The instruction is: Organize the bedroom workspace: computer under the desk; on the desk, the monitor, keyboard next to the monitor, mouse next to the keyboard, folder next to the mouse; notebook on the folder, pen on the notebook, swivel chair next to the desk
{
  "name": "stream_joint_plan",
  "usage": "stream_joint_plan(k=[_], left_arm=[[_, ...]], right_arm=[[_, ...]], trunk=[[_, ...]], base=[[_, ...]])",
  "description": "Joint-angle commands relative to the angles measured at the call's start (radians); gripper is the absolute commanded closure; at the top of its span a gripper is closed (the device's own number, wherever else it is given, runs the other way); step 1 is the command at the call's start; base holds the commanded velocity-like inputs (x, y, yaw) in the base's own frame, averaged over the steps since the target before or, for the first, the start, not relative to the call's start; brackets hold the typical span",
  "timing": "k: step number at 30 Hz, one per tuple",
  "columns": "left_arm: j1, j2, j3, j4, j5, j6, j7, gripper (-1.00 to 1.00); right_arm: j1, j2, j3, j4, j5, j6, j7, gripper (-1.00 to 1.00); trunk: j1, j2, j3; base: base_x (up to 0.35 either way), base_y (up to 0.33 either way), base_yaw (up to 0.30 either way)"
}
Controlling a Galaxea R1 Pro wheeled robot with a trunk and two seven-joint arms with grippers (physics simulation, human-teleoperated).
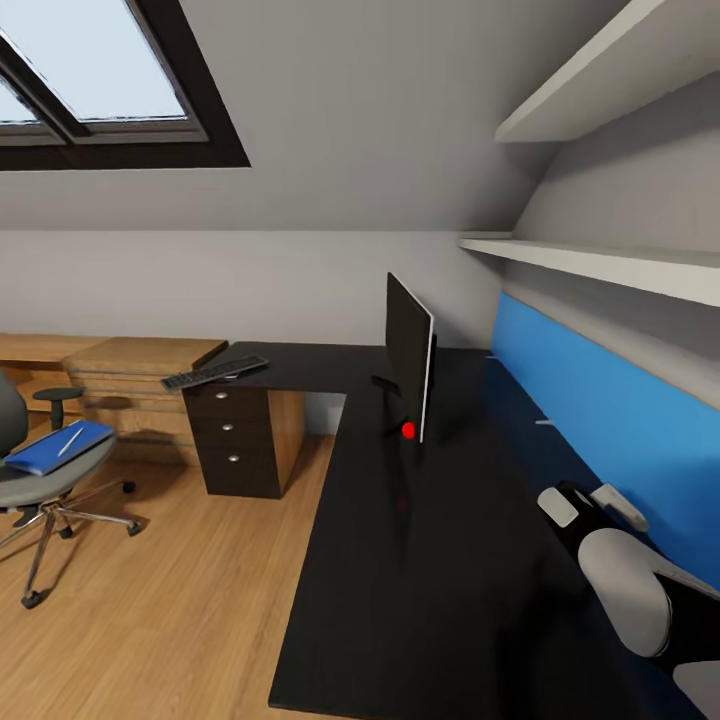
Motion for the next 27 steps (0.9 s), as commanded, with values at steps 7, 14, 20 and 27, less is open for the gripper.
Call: stream_joint_plan(k=[7,14,20,27], left_arm=[[0.0,0.0,-0.014,-0.009,0.01,-0.006,0.007,-1.0],[0.0,0.0,-0.025,-0.02,0.011,-0.006,0.009,-1.0],[0.0,0.0,-0.026,-0.032,0.011,-0.006,0.009,-1.0],[0.0,0.0,-0.028,-0.037,0.012,-0.006,0.011,-1.0]], right_arm=[[0.0,-0.022,0.005,0.0,-0.01,-0.002,-0.003,-1.0],[0.0,-0.036,0.004,0.001,-0.011,0.004,-0.027,-1.0],[-0.001,-0.039,0.003,0.002,-0.013,0.005,-0.046,-1.0],[0.0,-0.04,0.002,0.007,-0.018,0.008,-0.072,-1.0]], trunk=[[0.0,-0.001,-0.001],[0.0,-0.001,-0.001],[0.0,-0.001,-0.001],[0.0,-0.001,-0.001]], base=[[0.017,-0.017,0.0],[0.003,-0.003,0.0],[0.0,0.0,0.0],[0.0,0.0,0.0]])
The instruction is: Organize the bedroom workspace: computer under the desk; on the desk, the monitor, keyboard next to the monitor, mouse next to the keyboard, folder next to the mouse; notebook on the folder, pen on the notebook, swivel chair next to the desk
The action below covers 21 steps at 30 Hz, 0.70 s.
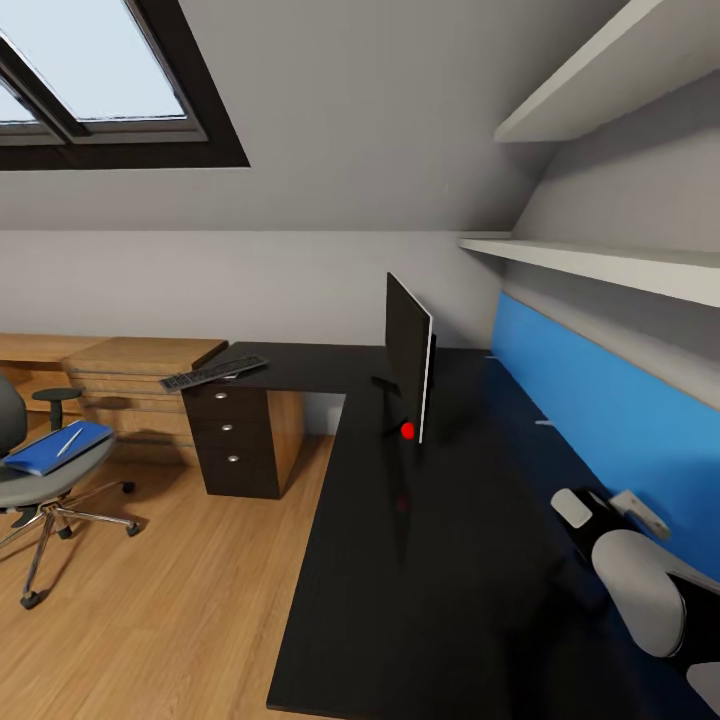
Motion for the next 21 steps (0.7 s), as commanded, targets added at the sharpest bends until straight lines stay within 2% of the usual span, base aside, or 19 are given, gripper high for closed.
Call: stream_joint_plan(k=[1,8,18,21], left_arm=[[0.0,0.001,-0.005,-0.001,0.01,-0.006,0.005,-1.0],[0.0,0.001,-0.005,-0.004,0.01,-0.006,0.005,-1.0],[0.0,0.001,-0.005,-0.005,0.01,-0.006,0.003,-1.0],[0.0,0.001,-0.006,-0.005,0.01,-0.006,0.002,-1.0]], right_arm=[[0.0,0.0,0.005,0.001,-0.01,-0.003,-0.006,-1.0],[0.0,0.002,0.002,0.0,-0.013,0.11,-0.026,-1.0],[-0.001,0.002,0.001,0.001,-0.017,0.149,-0.028,-1.0],[-0.001,0.002,0.0,0.001,-0.018,0.159,-0.028,-1.0]], trunk=[[0.0,-0.001,-0.001],[0.0,-0.001,-0.001],[0.0,-0.001,-0.001],[0.012,-0.022,-0.01]], base=[[0.0,0.0,0.0],[0.0,0.0,0.0],[0.0,0.0,0.0],[0.0,0.0,0.0]])
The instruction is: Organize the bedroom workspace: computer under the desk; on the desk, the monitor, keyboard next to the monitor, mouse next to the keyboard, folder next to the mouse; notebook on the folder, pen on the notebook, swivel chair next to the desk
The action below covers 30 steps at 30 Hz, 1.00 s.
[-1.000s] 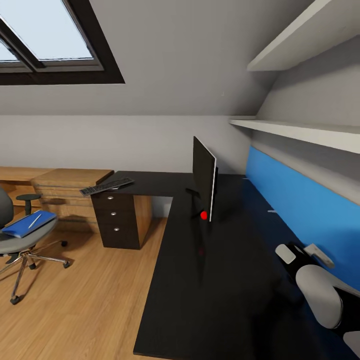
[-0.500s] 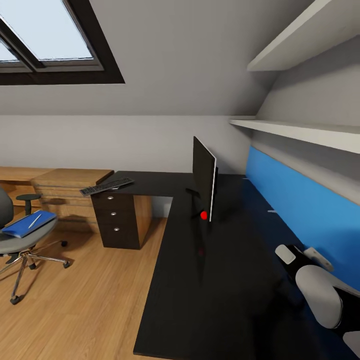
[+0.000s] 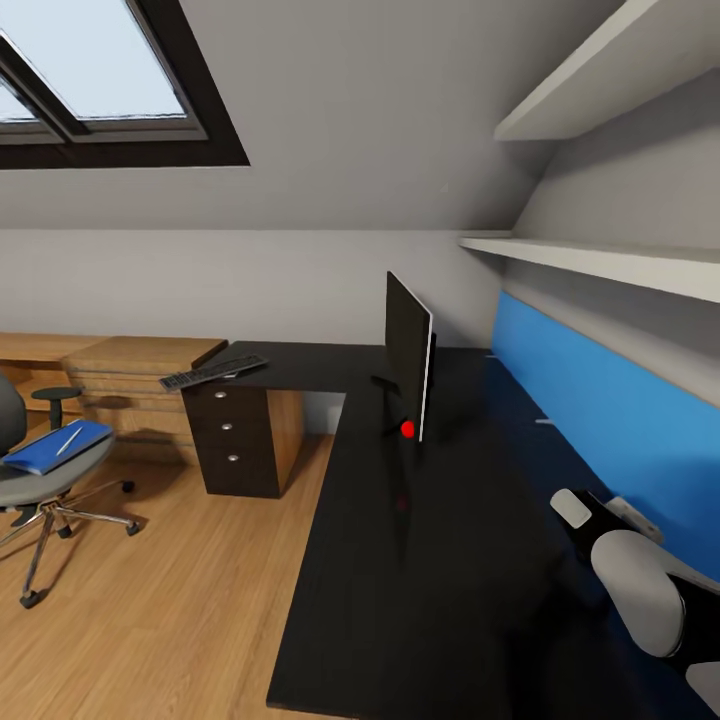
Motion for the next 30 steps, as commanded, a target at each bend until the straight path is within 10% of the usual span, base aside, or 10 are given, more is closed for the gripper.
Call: stream_joint_plan(k=[1,30], left_arm=[[0.0,0.001,-0.005,-0.001,0.009,-0.006,0.004,-1.0],[0.0,0.001,-0.006,0.002,0.01,-0.003,0.001,-1.0]], right_arm=[[0.0,0.0,0.005,0.0,-0.01,-0.003,-0.002,-1.0],[0.0,0.001,-0.005,0.007,-0.012,0.001,-0.001,-1.0]], trunk=[[0.004,-0.008,-0.004],[0.069,-0.127,-0.057]], base=[[0.0,0.0,0.0],[0.0,0.0,0.0]])
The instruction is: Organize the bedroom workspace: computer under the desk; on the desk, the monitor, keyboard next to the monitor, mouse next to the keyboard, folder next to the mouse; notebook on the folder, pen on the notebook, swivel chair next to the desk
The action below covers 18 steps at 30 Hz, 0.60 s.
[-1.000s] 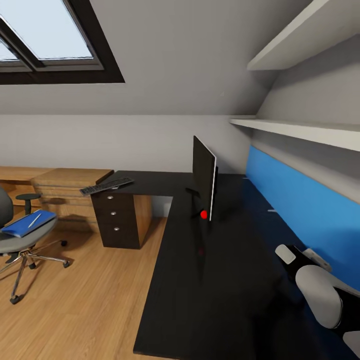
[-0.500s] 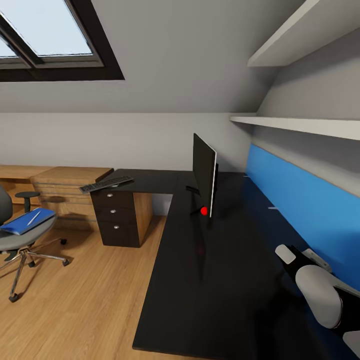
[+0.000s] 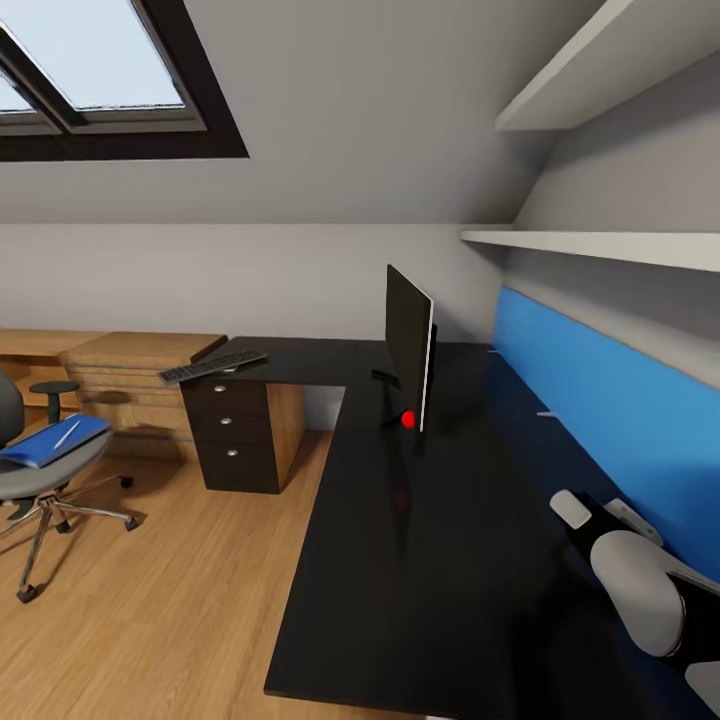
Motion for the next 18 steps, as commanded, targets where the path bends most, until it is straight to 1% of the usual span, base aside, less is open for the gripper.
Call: stream_joint_plan(k=[1,3,8,11,18], left_arm=[[0.0,0.001,-0.005,-0.001,0.009,-0.006,0.005,-1.0],[0.0,0.001,-0.005,-0.001,0.009,-0.006,0.005,-1.0],[0.0,0.001,-0.005,-0.001,0.009,-0.006,0.005,-1.0],[0.0,0.001,-0.006,-0.001,0.009,-0.006,0.004,-1.0],[0.0,0.001,-0.005,-0.001,0.009,-0.006,0.003,-1.0]], right_arm=[[-0.001,0.0,0.005,0.0,-0.01,-0.005,-0.002,-1.0],[-0.001,0.0,0.004,0.0,-0.01,-0.005,-0.002,-1.0],[0.0,0.001,0.004,0.001,-0.01,-0.005,-0.002,-1.0],[0.0,0.002,0.004,0.001,-0.01,-0.005,-0.002,-1.0],[0.0,0.003,0.004,0.002,-0.01,-0.005,-0.002,-1.0]], trunk=[[0.004,-0.008,-0.004],[0.012,-0.022,-0.01],[0.012,-0.022,-0.01],[0.023,-0.043,-0.02],[0.023,-0.043,-0.02]], base=[[0.0,0.0,0.0],[0.0,0.0,0.0],[0.0,0.0,0.0],[0.0,0.0,0.0],[0.0,0.0,0.0]])
